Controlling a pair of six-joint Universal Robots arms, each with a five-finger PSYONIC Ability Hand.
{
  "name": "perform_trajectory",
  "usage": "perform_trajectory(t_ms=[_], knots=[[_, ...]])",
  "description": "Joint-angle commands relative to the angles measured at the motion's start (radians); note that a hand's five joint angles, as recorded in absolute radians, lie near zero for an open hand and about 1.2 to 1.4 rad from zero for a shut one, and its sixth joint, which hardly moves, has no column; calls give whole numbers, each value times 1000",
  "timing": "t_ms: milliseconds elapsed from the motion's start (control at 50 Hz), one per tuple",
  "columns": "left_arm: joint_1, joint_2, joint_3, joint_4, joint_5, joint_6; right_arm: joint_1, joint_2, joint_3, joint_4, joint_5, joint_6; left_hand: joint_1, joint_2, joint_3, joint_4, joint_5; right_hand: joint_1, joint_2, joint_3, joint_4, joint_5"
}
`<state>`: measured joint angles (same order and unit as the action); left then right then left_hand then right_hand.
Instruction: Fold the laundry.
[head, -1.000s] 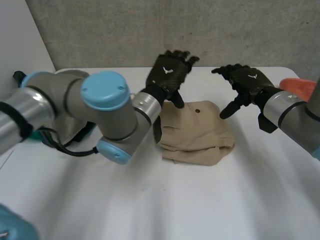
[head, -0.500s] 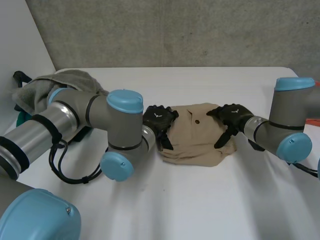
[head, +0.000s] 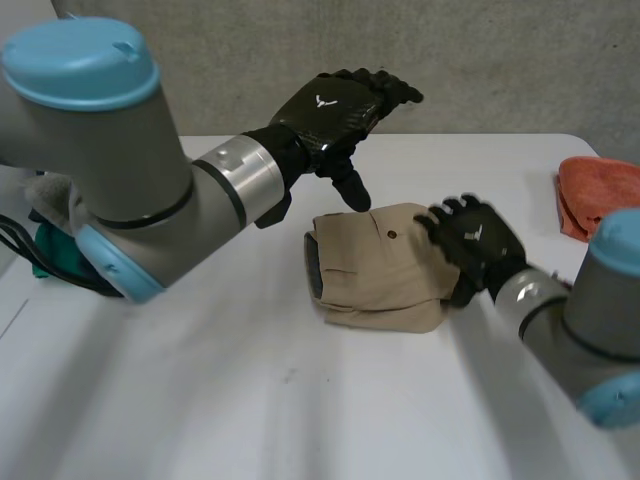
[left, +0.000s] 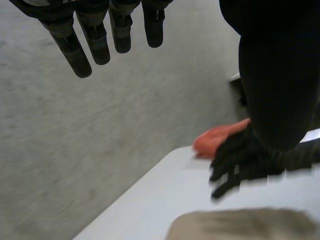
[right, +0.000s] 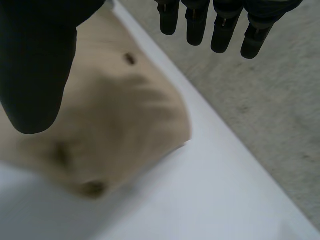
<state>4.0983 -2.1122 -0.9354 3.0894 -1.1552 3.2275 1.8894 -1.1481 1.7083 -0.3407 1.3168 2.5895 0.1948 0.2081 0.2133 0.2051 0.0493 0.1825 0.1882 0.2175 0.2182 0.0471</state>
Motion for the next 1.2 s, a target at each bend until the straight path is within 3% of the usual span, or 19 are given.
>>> perform_trajectory(t_ms=[20,280,740,840,860,900,1040,1200], knots=[[30,11,-19,-51,158,-103,31,25,149,-199,-16,0,39,26,21,29,10,-8,-14,-43,-44,-47],[20,8,-42,-20,158,-103,62,182,87,-337,-10,-5,39,26,21,29,10,-8,-14,-43,-44,-47],[28,6,-54,8,158,-106,97,304,-153,-337,2,11,42,29,24,32,13,184,179,149,149,145],[30,9,-69,9,158,-104,100,341,-217,-339,2,14,39,26,21,29,10,495,489,460,459,455],[30,9,-71,11,158,-104,100,361,-248,-337,2,14,39,26,21,29,10,815,810,780,780,776],[30,9,-74,9,158,-103,102,373,-280,-337,7,15,42,29,24,32,13,1212,1206,1177,1176,1173],[37,23,-77,11,158,-103,91,337,-455,-334,64,125,42,29,24,32,13,1214,1208,1179,1178,1175],[62,67,-77,18,154,-110,38,291,-610,-330,67,235,42,29,24,32,13,1214,1208,1179,1178,1175]])
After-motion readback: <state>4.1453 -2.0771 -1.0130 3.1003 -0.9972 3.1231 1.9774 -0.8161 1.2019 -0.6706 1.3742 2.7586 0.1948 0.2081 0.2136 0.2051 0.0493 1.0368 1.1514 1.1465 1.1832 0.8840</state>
